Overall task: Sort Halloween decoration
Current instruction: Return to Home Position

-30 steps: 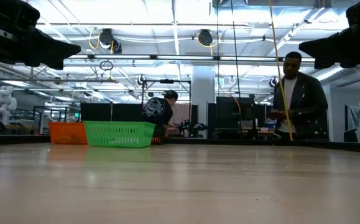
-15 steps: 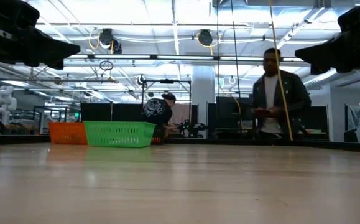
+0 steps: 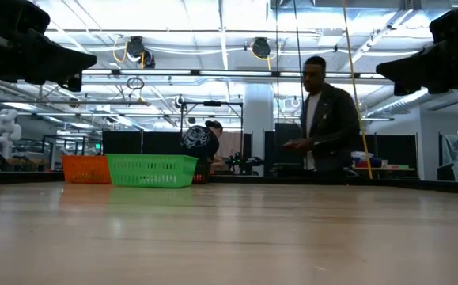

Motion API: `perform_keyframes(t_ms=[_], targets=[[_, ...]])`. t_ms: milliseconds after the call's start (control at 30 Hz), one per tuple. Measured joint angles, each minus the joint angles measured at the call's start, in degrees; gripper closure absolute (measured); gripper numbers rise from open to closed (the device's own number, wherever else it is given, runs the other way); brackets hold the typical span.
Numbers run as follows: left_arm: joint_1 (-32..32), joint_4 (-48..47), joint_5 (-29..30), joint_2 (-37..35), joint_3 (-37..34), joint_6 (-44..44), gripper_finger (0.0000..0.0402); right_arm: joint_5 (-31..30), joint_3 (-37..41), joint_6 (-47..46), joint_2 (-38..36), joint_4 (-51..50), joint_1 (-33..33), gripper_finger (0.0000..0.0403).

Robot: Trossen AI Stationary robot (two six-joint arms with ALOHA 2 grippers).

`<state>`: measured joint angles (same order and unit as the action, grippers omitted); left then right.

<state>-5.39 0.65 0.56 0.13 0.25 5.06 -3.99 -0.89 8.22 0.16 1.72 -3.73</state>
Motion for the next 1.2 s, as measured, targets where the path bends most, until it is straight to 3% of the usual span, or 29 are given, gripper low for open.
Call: perform_keyframes(t_ms=[1200], targets=[[0.0, 1.2, -0.1, 0.2, 0.0, 0.0, 0.0394, -0.4, 0.0, 0.0, 0.0, 0.2, 0.0, 0.0403]])
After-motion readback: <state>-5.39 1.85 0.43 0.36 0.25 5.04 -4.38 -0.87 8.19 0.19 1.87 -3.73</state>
